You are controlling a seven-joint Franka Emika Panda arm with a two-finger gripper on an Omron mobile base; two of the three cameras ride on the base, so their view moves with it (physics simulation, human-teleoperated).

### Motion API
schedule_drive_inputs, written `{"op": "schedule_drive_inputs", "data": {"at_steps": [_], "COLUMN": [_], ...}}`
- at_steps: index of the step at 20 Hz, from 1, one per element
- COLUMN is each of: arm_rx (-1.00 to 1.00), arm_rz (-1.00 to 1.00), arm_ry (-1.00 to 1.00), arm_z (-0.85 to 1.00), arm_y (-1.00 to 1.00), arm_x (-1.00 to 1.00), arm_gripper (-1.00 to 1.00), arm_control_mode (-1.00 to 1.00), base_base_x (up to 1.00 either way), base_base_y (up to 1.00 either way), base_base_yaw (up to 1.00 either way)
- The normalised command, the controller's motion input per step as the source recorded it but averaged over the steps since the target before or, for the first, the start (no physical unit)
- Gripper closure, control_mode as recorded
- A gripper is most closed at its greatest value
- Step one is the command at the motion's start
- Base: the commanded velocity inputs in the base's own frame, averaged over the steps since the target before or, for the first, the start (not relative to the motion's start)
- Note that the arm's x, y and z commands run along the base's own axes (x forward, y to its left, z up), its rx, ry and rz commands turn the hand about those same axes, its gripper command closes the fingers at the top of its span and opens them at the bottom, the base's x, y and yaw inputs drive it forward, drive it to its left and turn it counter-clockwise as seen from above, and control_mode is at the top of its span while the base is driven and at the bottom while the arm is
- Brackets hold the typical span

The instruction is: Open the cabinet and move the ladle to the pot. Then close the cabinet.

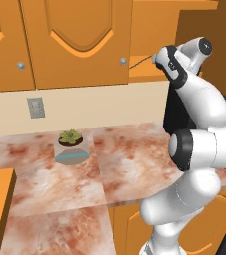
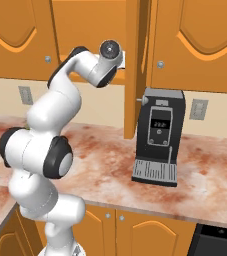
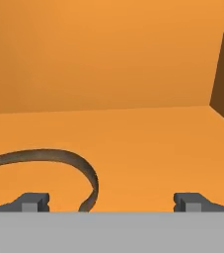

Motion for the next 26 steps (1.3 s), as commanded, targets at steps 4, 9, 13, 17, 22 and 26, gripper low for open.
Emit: {"op": "schedule_drive_inputs", "data": {"at_steps": [4, 9, 13, 17, 22, 26], "arm_rx": [0.00, 0.00, 0.00, 0.00, 0.00, 0.00], "arm_rz": [0.02, 0.02, 0.01, 0.02, 0.03, 0.01], "arm_ry": [0.00, 0.00, 0.00, 0.00, 0.00, -0.03], "arm_z": [0.00, 0.00, 0.00, 0.00, 0.00, 0.00], "arm_y": [0.00, 0.00, 0.00, 0.01, 0.01, -0.02], "arm_x": [0.41, 0.39, 0.39, 0.35, 0.20, 0.00], "arm_gripper": [-1.00, -1.00, -1.00, 1.00, 1.00, 1.00], "arm_control_mode": [-1.00, -1.00, -1.00, -1.00, -1.00, -1.00], "base_base_x": [0.00, 0.00, 0.00, 0.00, 0.00, 0.00], "base_base_y": [0.00, 0.00, 0.00, 0.00, 0.00, 0.00], "base_base_yaw": [0.00, 0.00, 0.00, 0.00, 0.00, 0.00]}}
